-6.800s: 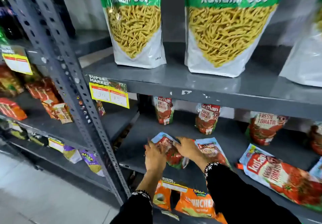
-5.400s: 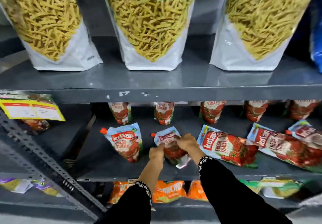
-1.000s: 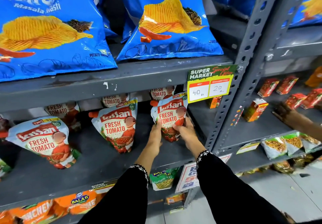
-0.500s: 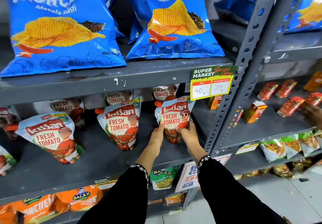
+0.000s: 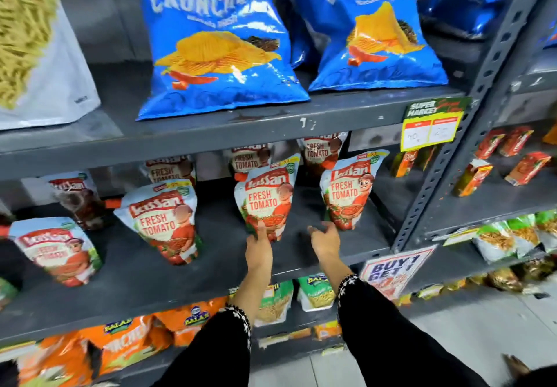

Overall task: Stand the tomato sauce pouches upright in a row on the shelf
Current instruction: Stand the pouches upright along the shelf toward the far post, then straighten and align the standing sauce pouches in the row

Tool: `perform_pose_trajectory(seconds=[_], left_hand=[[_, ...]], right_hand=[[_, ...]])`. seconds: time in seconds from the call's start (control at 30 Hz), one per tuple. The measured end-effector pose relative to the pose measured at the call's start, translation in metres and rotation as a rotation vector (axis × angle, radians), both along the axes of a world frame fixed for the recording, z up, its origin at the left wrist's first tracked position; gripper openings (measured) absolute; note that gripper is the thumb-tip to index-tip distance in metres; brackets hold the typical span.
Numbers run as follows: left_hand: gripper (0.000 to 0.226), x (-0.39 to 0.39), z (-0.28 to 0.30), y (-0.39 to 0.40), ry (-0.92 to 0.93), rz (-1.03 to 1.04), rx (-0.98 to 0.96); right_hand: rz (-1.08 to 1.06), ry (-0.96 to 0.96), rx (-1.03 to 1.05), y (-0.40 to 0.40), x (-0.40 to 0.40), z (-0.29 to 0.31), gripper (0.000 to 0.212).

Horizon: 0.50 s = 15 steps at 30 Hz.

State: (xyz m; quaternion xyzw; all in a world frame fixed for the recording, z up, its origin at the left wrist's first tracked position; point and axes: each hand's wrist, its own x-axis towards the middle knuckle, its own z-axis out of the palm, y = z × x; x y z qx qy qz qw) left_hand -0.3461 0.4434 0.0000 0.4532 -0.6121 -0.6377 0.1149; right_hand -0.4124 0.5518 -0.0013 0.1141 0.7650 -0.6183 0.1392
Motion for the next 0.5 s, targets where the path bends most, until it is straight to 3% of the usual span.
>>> perform_pose_trajectory(seconds=[0.17, 0.3, 0.5], left_hand=[[0.070, 0.004, 0.017, -0.042, 0.055, -0.023, 0.076], [0.066, -0.005, 0.024, -0.052, 0.083, -0.059, 0.140], [0.053, -0.019, 0.014, -0.055, 0.105, -0.103, 0.176]], right_hand=[[0.194, -0.081, -0.107, -0.029, 0.009, 0.011, 0.057], [0.204, -0.115, -0.266, -0.044, 0.000, 0.015, 0.063], [0.311, -0.150, -0.341, -0.057, -0.013, 0.015, 0.033]])
